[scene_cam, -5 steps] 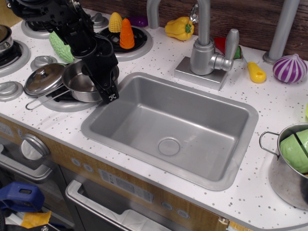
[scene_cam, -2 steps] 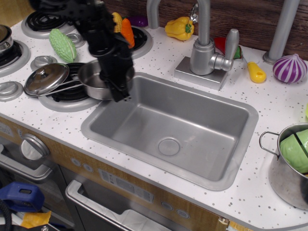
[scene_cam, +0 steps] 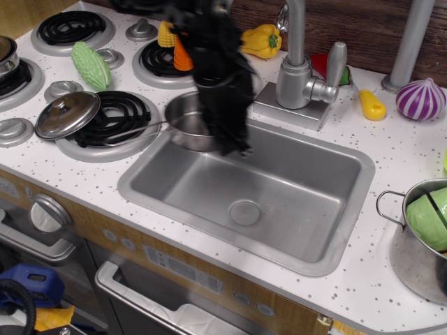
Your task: Put pan in sink
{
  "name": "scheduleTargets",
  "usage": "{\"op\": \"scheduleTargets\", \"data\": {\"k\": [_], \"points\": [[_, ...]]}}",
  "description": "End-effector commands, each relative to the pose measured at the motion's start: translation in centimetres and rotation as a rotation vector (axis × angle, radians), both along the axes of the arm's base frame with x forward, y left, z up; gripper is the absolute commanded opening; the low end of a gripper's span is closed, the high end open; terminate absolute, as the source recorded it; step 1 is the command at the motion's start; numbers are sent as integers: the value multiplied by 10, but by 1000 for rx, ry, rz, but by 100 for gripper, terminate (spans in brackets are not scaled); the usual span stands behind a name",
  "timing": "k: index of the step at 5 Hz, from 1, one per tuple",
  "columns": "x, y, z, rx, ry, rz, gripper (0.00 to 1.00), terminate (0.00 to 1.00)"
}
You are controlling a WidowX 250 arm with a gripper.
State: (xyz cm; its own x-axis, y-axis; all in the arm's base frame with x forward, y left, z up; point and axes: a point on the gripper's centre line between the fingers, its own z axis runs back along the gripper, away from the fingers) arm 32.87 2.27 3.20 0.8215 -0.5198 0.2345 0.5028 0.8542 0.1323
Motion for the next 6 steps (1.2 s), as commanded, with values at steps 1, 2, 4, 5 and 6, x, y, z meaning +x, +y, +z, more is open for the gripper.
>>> {"op": "scheduleTargets", "data": {"k": [1, 2, 4, 5, 6], "points": [[17, -41, 3, -67, -96, -33, 0, 0], [16, -44, 2, -81, -86, -73, 0, 0], [3, -44, -5, -119, -80, -67, 0, 0], [-3, -42, -8, -137, -98, -84, 100, 0], [-5, -39, -9, -147, -116, -100, 100, 0]]}}
